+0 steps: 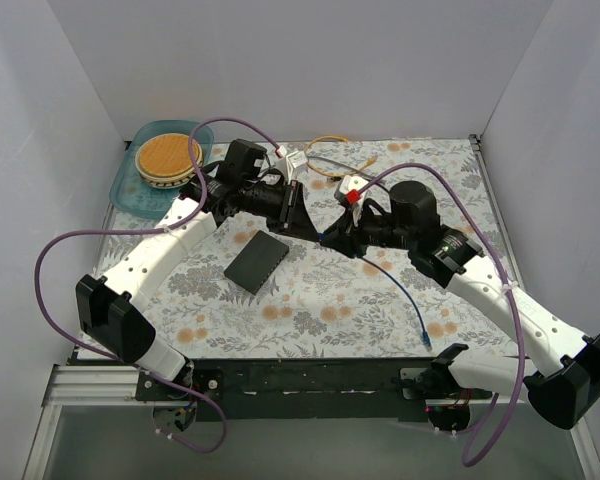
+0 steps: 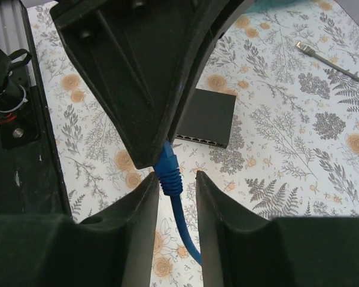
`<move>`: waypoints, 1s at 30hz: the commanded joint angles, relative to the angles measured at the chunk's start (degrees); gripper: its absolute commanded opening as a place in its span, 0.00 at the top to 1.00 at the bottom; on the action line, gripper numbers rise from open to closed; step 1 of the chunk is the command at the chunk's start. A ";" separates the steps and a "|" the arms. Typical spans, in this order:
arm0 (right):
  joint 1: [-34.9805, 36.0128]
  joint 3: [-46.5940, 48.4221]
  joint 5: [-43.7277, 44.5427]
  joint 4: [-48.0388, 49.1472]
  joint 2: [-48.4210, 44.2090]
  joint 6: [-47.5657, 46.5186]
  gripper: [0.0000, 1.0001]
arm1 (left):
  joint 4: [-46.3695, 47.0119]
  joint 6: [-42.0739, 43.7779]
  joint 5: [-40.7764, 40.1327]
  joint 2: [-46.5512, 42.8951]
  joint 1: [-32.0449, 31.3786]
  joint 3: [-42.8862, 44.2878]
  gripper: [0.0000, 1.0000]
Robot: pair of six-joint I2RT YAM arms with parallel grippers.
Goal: Insert the plug into the switch port
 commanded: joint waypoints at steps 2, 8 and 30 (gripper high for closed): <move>0.26 2.09 0.49 2.66 0.32 0.27 0.94 | -0.64 0.84 1.15 -0.58 -0.56 0.15 1.00; 0.26 1.48 1.89 3.27 0.15 1.24 0.99 | -1.35 1.02 -5.85 -1.28 -0.56 1.37 0.65; 0.35 -0.81 4.60 3.19 2.87 5.89 0.99 | 1.73 -11.38 -60.11 -7.71 5.15 -9.34 0.02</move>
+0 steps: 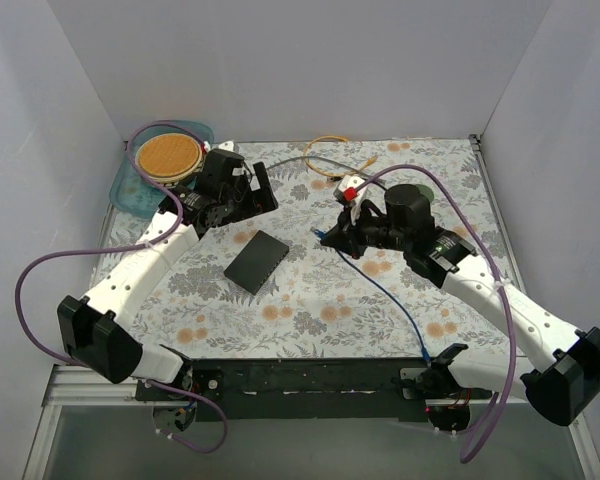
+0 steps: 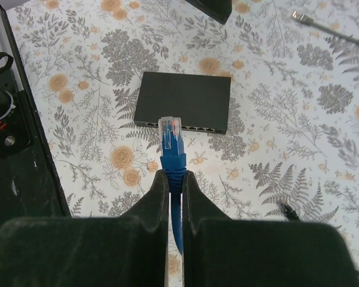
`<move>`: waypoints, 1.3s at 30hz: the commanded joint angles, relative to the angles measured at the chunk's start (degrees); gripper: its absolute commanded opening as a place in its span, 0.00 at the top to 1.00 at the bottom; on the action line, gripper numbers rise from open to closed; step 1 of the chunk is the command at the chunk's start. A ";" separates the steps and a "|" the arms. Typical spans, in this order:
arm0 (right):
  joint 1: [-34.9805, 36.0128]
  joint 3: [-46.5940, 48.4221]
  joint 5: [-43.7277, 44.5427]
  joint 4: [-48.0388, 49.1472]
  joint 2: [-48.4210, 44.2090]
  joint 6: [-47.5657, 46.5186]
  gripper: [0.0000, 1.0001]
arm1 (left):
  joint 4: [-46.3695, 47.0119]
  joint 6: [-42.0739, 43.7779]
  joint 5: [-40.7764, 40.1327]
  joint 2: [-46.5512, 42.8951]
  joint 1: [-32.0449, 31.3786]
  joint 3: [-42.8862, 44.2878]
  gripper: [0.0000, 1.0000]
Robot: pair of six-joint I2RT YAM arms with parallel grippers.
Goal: Insert the plug into the switch port
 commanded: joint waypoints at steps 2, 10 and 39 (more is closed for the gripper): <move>0.35 2.69 2.63 0.03 4.91 4.26 0.99 | -0.68 0.25 -7.09 0.67 1.48 -3.18 0.02; 0.79 1.64 4.48 2.56 10.01 5.32 0.99 | 6.68 3.59 -2.61 2.09 5.70 -13.02 0.02; 14.06 -3.81 8.70 17.15 32.07 17.18 0.99 | 33.86 2.80 11.44 6.48 12.82 -36.14 0.07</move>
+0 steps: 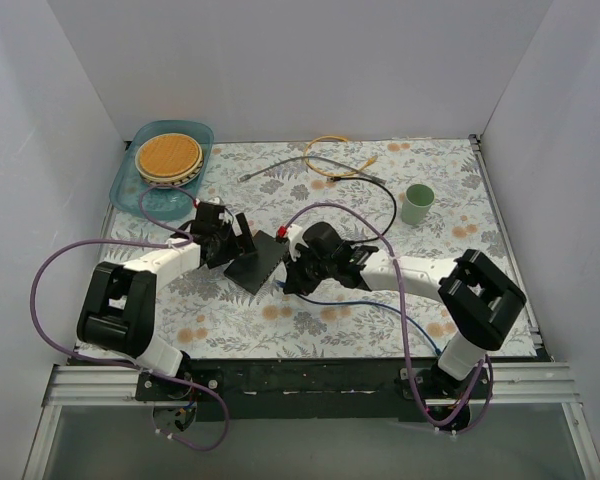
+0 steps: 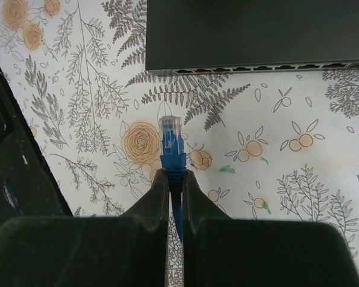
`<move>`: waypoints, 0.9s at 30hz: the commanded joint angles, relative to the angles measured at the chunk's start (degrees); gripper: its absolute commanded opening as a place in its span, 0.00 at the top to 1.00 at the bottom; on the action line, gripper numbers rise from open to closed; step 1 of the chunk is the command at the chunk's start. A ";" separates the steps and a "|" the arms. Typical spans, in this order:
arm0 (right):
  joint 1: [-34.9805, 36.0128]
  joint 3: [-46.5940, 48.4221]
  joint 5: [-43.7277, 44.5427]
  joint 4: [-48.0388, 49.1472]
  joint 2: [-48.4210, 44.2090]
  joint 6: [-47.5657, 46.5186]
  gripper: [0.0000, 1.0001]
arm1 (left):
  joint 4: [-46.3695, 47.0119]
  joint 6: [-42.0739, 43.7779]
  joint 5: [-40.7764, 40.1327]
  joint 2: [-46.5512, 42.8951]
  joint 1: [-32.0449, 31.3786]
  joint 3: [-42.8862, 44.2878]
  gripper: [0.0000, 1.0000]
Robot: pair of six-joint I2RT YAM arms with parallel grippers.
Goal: Insert the plug into the switch port
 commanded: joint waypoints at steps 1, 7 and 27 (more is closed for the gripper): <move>0.77 0.01 1.69 3.25 2.42 2.10 0.99 | 4.00 -1.37 3.87 -1.28 0.12 -2.86 0.09; 1.12 1.24 2.91 1.76 5.93 3.07 0.99 | 6.82 -4.36 6.59 -4.27 0.12 -7.95 0.19; 2.62 4.67 5.20 -2.02 10.15 4.13 0.99 | 10.07 -6.74 11.08 -7.88 0.04 -13.32 0.23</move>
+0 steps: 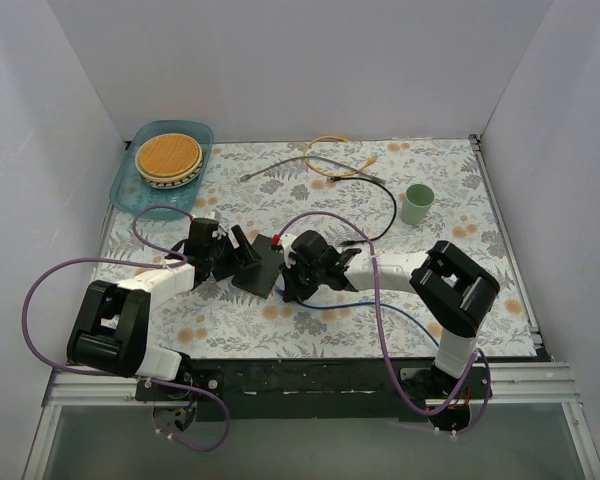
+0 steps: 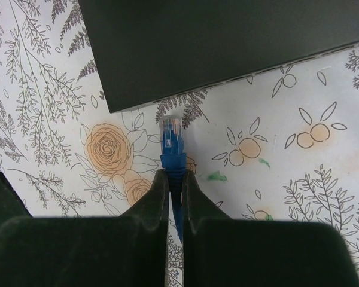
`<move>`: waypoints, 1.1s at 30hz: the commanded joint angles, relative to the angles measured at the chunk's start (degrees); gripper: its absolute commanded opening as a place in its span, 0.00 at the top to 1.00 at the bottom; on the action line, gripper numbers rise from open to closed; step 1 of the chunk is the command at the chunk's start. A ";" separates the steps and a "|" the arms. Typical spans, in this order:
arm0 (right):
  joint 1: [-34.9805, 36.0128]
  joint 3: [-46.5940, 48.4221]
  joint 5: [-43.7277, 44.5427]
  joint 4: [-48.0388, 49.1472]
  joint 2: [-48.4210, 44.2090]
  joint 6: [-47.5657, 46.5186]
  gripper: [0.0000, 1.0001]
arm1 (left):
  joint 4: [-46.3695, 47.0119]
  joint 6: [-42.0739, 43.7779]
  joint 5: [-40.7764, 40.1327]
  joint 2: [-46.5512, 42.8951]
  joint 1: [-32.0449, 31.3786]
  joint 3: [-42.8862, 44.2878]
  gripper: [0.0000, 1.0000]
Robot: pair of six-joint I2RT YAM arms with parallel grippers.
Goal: Insert the plug into the switch port
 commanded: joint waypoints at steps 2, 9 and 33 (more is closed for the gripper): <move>0.61 3.51 1.62 -2.54 1.85 0.37 0.99 | -0.81 -0.38 2.12 -1.17 -0.05 -1.43 0.23; 0.70 4.04 2.23 -3.52 2.29 0.63 0.99 | -0.81 -0.02 2.64 -0.81 -0.05 -1.17 0.22; 1.22 3.52 1.71 -2.02 0.80 0.45 0.99 | 0.15 -1.34 3.87 -0.29 -0.14 -1.70 0.18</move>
